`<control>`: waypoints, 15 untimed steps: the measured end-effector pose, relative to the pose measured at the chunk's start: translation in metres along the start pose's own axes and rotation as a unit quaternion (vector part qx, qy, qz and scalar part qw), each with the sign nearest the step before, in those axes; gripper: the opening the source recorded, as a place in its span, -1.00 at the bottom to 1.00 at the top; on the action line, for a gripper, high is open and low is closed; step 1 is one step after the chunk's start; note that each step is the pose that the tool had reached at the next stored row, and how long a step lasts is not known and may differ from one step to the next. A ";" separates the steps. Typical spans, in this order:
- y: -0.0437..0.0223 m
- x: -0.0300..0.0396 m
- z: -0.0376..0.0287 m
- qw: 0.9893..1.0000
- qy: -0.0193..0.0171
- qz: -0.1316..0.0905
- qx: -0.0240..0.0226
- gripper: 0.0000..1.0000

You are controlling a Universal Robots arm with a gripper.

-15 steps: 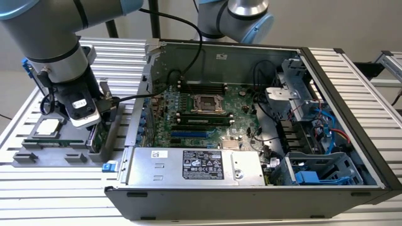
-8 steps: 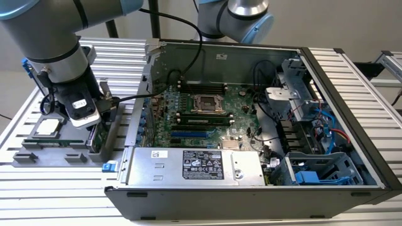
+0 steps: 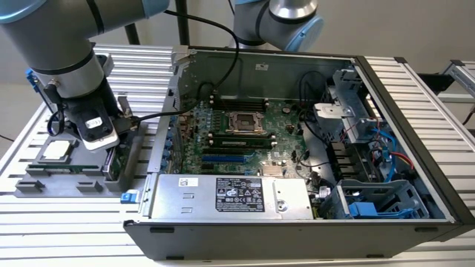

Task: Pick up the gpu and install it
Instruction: 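Pick up the gpu and move the gpu toward the slot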

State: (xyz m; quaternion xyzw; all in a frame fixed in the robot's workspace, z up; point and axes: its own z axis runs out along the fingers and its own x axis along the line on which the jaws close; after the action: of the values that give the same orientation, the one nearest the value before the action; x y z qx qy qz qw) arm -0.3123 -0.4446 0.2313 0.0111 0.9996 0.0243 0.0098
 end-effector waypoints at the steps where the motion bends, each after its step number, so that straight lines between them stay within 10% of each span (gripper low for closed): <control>1: 0.0000 0.0000 0.0000 1.000 0.000 0.000 0.000 -1.00; 15: -0.0008 -0.0001 -0.0032 1.000 0.000 0.000 0.000 -1.00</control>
State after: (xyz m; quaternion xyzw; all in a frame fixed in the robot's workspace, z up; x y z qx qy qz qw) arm -0.3123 -0.4455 0.2345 0.0111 0.9996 0.0244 0.0099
